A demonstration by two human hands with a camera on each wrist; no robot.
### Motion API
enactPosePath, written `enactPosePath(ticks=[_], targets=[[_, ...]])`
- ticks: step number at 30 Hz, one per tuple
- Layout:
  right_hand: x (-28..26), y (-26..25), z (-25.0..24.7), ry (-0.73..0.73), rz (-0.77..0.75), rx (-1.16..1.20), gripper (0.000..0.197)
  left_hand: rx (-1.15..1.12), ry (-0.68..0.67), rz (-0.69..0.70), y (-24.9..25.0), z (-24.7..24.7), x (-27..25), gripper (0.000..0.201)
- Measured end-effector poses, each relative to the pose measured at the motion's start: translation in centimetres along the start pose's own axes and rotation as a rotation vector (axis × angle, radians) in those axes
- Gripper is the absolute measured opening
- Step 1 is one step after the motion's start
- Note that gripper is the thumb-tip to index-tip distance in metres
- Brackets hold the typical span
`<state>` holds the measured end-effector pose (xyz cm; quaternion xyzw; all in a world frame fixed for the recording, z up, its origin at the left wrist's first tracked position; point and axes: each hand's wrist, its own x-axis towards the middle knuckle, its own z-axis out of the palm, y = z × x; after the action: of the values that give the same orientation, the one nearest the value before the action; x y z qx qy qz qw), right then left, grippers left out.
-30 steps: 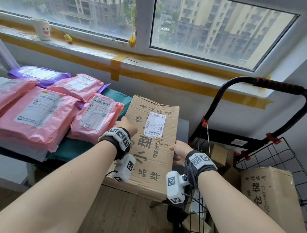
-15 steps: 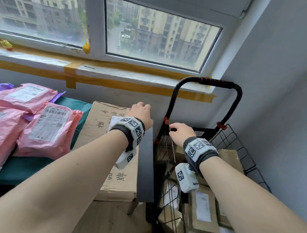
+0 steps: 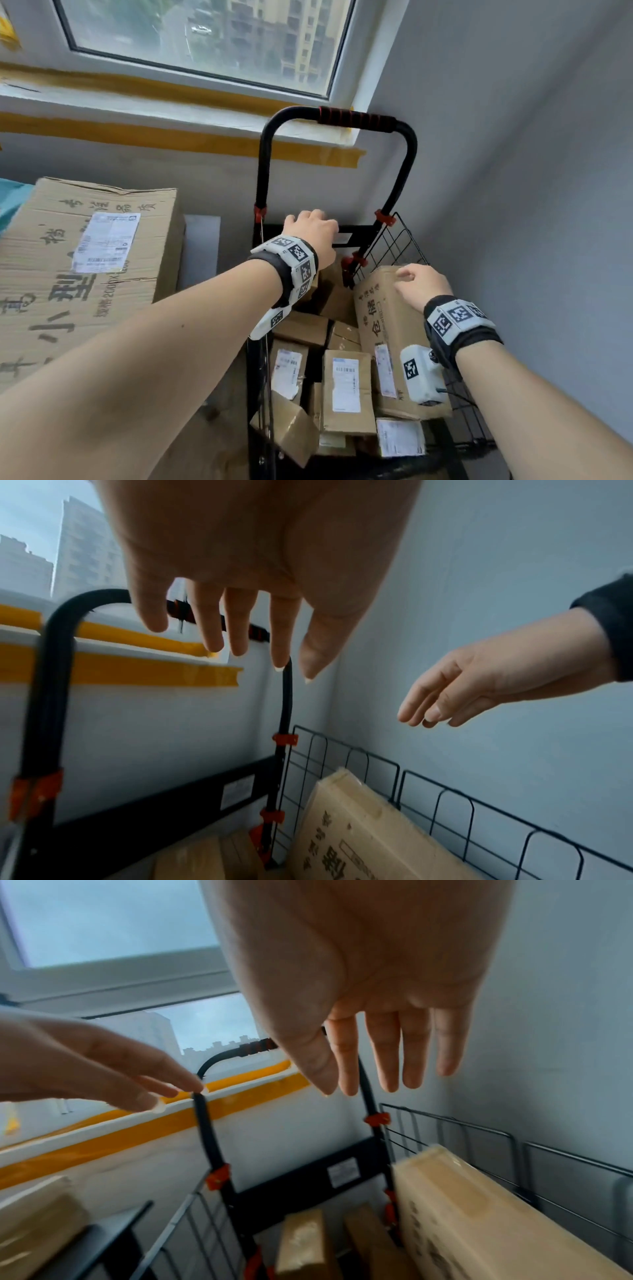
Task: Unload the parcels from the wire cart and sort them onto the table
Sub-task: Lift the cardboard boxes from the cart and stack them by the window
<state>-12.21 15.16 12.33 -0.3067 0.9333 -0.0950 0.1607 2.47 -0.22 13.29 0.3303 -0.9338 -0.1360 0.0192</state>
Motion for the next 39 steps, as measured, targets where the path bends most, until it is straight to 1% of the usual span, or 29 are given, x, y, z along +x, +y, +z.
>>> enactPosePath(ticks=[3, 8, 11, 14, 17, 22, 26, 30, 33, 35, 39], targets=[[2.9, 5.5, 0.9, -0.061, 0.040, 0.018, 0.032, 0.038, -0.064, -0.024, 3.5, 3.7, 2.3, 0.046], [7.5, 13.4, 4.1, -0.189, 0.107, 0.039, 0.038, 0.079, -0.180, -0.064, 9.4, 10.5, 6.5, 0.048], [9.9, 16.3, 6.2, -0.253, 0.127, 0.036, 0.047, 0.073, -0.231, -0.103, 11.9, 14.5, 8.5, 0.048], [11.6, 18.0, 8.4, -0.268, 0.151, 0.062, 0.057, 0.056, -0.297, -0.144, 13.6, 17.8, 9.7, 0.049], [12.2, 18.9, 10.5, -0.287, 0.149, 0.095, 0.064, 0.033, -0.360, -0.176, 14.8, 20.1, 10.4, 0.052], [13.4, 19.8, 12.8, -0.299, 0.138, 0.164, 0.085, 0.006, -0.451, -0.189, 15.6, 22.6, 11.5, 0.048], [13.8, 19.8, 13.9, -0.260, 0.107, 0.147, 0.106, -0.013, -0.462, -0.203, 15.3, 23.8, 12.2, 0.048], [13.9, 19.4, 14.9, -0.243, 0.091, 0.035, 0.123, -0.037, -0.459, -0.224, 15.1, 24.5, 12.8, 0.049], [13.9, 19.2, 15.5, -0.233, 0.087, -0.068, 0.129, -0.061, -0.463, -0.223, 15.0, 24.9, 13.1, 0.050], [13.8, 18.9, 15.8, -0.214, 0.078, -0.125, 0.130, -0.077, -0.467, -0.230, 14.7, 25.2, 13.0, 0.052], [13.9, 18.5, 15.8, -0.222, 0.097, -0.124, 0.130, -0.081, -0.488, -0.273, 13.3, 25.3, 12.4, 0.055]])
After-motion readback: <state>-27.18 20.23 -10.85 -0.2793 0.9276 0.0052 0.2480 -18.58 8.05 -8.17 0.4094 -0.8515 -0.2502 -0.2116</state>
